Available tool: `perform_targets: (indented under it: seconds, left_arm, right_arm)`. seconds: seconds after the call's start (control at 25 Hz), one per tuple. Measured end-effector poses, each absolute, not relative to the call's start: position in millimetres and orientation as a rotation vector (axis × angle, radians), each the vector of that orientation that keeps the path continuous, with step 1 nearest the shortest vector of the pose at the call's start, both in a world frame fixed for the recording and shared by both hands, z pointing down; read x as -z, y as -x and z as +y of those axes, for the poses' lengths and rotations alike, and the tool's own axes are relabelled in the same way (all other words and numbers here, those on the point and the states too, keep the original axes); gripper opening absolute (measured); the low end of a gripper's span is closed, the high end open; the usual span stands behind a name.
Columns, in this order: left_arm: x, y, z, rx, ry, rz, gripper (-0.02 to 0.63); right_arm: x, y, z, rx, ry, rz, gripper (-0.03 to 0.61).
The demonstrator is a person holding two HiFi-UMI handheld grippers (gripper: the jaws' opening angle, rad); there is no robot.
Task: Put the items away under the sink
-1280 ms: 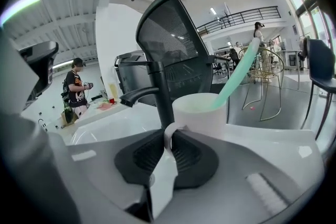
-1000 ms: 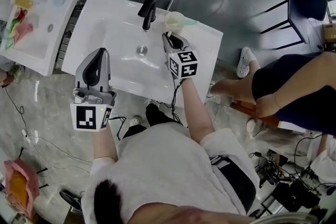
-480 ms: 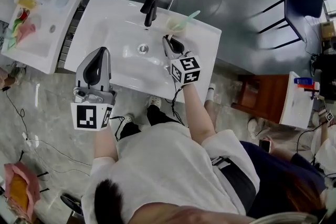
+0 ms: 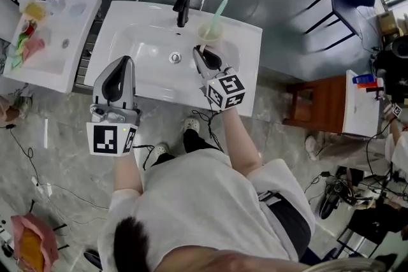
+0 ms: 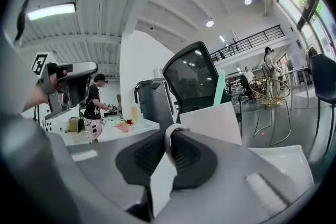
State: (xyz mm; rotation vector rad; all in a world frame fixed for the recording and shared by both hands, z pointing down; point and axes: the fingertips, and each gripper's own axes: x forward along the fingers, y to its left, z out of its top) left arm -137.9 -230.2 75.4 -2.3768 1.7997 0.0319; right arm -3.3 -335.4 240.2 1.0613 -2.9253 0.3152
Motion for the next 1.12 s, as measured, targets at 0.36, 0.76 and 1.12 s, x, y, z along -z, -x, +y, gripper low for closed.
perform_targets:
  seconds: [0.36, 0.76, 1.12]
  left_arm:
    - [-63.8, 151.4, -180.9, -0.085, 2.428, 1.715, 0.008]
    - [-58.8, 170.9, -122.5, -0.124, 2.473, 1.641, 0.008]
    - [-63.0, 177.0, -73.3, -0.145, 2.523, 1.567, 0.008]
  right_arm:
    - [-201.4, 17.6, -266.0, -0.224, -1.098, -2.958, 0.037]
    - [-176.8, 31.2, -187.5, -0.194, -1.180, -2.989, 0.035]
    - [-168.0, 38.1, -120.2, -0.147, -1.237, -2.988, 0.034]
